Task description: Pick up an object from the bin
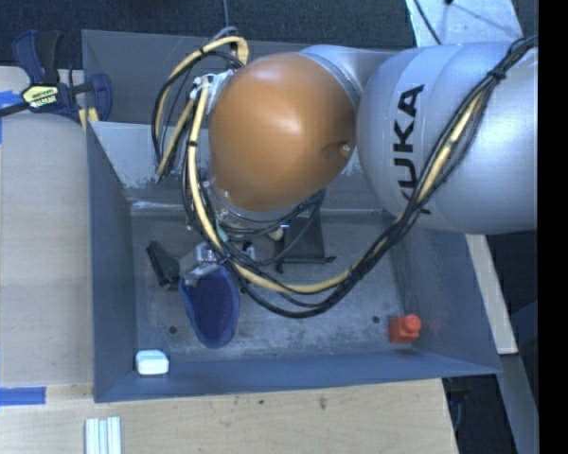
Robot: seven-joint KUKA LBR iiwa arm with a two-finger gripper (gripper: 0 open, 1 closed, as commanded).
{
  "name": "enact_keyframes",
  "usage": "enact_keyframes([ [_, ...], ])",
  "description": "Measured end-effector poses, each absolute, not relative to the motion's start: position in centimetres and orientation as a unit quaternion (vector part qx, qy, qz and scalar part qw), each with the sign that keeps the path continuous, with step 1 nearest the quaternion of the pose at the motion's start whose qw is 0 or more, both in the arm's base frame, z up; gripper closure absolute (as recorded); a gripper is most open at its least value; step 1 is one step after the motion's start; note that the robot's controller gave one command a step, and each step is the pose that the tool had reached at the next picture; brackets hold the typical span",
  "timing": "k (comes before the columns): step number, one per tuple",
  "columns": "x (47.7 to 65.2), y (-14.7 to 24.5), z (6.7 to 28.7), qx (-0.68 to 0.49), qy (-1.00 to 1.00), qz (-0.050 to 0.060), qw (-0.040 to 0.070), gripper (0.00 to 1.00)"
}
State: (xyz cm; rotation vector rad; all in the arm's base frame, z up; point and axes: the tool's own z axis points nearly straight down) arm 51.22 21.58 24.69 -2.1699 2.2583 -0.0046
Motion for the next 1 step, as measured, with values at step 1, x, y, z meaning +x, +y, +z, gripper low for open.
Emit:
enact_keyframes([
  [1,54.54,21.95,34.34,-0.847,0.532,-0.001,0.004,1.00],
])
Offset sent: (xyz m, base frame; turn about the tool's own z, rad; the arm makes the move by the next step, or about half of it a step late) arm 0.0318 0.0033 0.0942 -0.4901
